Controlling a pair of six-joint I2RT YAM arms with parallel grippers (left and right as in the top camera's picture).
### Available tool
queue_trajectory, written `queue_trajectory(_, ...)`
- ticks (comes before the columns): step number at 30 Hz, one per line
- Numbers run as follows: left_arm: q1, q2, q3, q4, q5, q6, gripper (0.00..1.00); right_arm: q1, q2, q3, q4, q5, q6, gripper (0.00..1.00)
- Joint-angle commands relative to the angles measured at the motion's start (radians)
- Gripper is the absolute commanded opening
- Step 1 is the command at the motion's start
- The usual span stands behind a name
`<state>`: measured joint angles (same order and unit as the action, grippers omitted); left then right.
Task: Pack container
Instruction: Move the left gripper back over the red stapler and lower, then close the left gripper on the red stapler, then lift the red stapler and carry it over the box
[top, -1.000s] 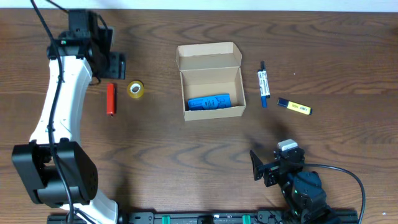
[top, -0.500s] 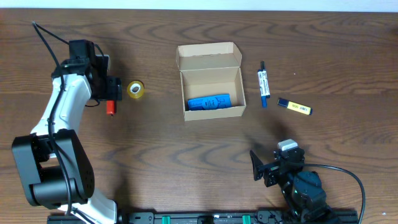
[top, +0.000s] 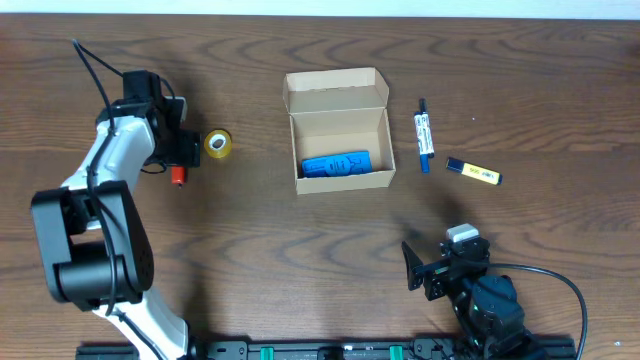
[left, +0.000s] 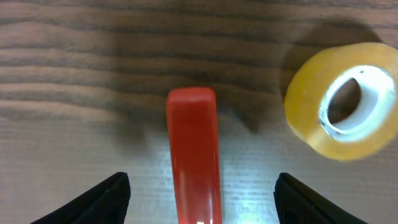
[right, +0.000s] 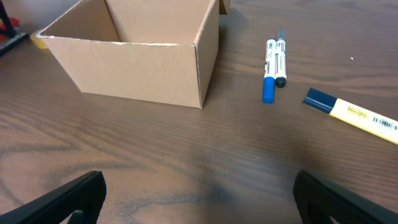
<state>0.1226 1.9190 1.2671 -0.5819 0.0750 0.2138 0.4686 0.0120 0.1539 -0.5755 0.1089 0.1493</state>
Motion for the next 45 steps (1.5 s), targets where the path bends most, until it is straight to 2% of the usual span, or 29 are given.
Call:
queue_trajectory(1,0.0,0.029,-0.006,0.013,-0.003,0.014,0.74,0.011,-0.006,-0.003,0.0,0.007,0.007,0.99)
queue_trajectory(18,0.0,0.089,-0.007,0.015,-0.021,0.014,0.62,0.011,-0.006,-0.003,0.0,0.007,0.007,0.99)
queue_trajectory(32,0.0,0.088,-0.007,0.011,-0.052,0.003,0.29,0.011,-0.006,-0.003,0.0,0.007,0.007,0.99)
queue_trajectory(41,0.0,0.056,0.006,-0.012,-0.049,-0.012,0.15,0.011,-0.006,-0.003,0.0,0.007,0.008,0.99)
queue_trajectory(45,0.0,0.029,0.048,-0.056,-0.049,-0.012,0.13,0.011,-0.006,-0.003,0.0,0.007,0.007,0.99)
